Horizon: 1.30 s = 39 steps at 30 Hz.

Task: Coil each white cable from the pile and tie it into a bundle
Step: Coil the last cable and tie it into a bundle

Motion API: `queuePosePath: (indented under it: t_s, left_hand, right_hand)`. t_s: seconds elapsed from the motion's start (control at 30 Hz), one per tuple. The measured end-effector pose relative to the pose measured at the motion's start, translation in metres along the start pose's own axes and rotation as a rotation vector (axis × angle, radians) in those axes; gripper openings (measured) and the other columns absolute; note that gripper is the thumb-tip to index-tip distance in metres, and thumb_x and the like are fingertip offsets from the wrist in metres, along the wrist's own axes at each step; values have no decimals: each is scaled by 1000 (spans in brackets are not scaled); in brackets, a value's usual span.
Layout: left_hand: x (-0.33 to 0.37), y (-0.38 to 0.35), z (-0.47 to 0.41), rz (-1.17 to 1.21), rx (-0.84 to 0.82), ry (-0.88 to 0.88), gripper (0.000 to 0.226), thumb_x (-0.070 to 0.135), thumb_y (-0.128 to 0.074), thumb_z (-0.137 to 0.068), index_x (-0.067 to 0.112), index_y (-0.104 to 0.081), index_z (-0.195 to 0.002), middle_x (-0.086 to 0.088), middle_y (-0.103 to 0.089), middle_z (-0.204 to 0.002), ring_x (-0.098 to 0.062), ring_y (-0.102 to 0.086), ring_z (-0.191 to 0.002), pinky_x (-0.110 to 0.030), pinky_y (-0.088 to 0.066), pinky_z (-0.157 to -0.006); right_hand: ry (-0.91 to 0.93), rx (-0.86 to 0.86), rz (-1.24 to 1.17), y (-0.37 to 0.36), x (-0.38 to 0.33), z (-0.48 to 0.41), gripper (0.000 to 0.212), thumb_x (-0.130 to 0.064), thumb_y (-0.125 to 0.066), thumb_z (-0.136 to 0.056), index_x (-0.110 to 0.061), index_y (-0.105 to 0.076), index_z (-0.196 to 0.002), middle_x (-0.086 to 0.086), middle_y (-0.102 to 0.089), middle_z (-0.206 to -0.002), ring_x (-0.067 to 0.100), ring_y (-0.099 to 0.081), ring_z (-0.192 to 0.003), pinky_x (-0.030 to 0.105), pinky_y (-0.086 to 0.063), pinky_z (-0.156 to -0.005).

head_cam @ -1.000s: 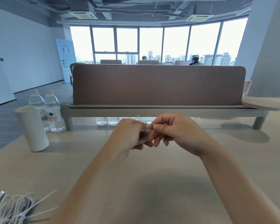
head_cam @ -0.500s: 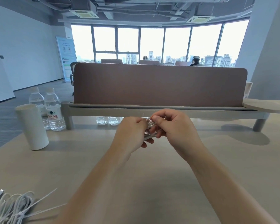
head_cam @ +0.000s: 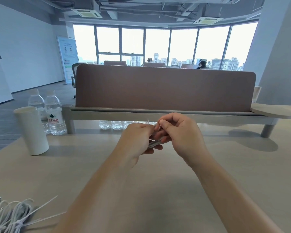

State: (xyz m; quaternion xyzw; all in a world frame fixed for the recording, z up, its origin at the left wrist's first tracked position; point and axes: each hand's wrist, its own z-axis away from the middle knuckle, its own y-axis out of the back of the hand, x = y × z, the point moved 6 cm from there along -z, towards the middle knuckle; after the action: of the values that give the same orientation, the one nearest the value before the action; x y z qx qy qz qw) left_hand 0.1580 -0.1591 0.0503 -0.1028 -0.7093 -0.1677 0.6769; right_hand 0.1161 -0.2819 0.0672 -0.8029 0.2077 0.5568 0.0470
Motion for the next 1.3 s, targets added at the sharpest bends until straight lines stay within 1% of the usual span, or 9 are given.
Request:
queuePosePath:
  t_s: [0.17, 0.33, 0.47, 0.63, 0.8, 1.0, 1.1, 1.23, 1.3]
  left_hand:
    - [-2, -1, -1, 3, -21, 24, 22, 16, -53, -96, 4, -72, -97, -8, -78, -85, -25, -76, -74, -22, -48, -51]
    - [-2, -4, 0, -5, -40, 27, 23, 14, -50, -96, 4, -71, -97, -8, -78, -85, -23, -75, -73, -21, -48, -51]
    - [-3, -4, 0, 0, -37, 25, 23, 14, -50, -96, 4, -71, -95, -9, -78, -85, -23, -75, -72, -21, -48, -50]
    - [-3, -2, 0, 2, -33, 28, 23, 13, -51, -95, 1, -70, -100, -10, -78, -85, -24, -75, -74, -23, -48, -52]
    - [-2, -2, 0, 10, -48, 36, 22, 14, -51, -97, 3, -69, -98, -11, -78, -86, -25, -75, -74, -24, -48, -53]
    - [-2, -1, 2, -3, -52, 39, 21, 14, -51, -97, 5, -70, -94, -10, -78, -84, -25, -75, -73, -24, -47, -53]
    - [-1, -1, 2, -42, -31, 16, 24, 13, -50, -97, 3, -70, -92, -9, -78, -83, -27, -76, -74, -24, -48, -52]
    - [0, -1, 1, -99, -14, -13, 26, 11, -49, -95, 7, -67, -77, -13, -77, -85, -30, -76, -74, -24, -47, -50]
    - [1, 0, 1, -124, -19, -20, 26, 11, -49, -94, 8, -65, -73, -14, -76, -85, -29, -75, -70, -25, -46, -50]
  right_hand:
    - [5, -77, 17, 0, 3, -2, 19, 3, -54, -98, -5, -70, -92, 7, -70, -73, 15, -66, -61, 23, -55, -62]
    - [-55, -114, -104, 2, 8, -3, 19, 3, -55, -98, -5, -72, -93, 10, -70, -75, 17, -66, -65, 24, -57, -66]
    - [-67, -125, -139, 2, 9, -4, 16, 3, -57, -96, -2, -71, -92, 11, -70, -75, 18, -65, -64, 25, -57, -66]
    - [-65, -150, -179, 2, 11, -4, 13, 4, -58, -95, -1, -70, -98, 12, -71, -74, 19, -67, -66, 26, -58, -70]
    - [-69, -190, -204, 3, 11, -4, 19, 2, -55, -98, -4, -73, -93, 10, -72, -75, 19, -67, -68, 23, -57, -69]
    - [-76, -168, -235, 0, 12, -5, 20, -2, -55, -99, -3, -73, -90, 10, -71, -75, 18, -66, -65, 22, -57, -64]
    - [-67, -142, -191, -1, 13, -5, 20, -2, -56, -99, -4, -73, -87, 10, -70, -74, 18, -62, -63, 23, -54, -62]
    - [-28, -90, -62, -2, 11, -4, 20, -5, -56, -99, -6, -73, -89, 9, -65, -69, 16, -56, -60, 23, -48, -58]
    - [7, -68, 18, -3, 7, -2, 19, -7, -57, -99, -7, -72, -87, 8, -66, -72, 14, -55, -58, 22, -47, -56]
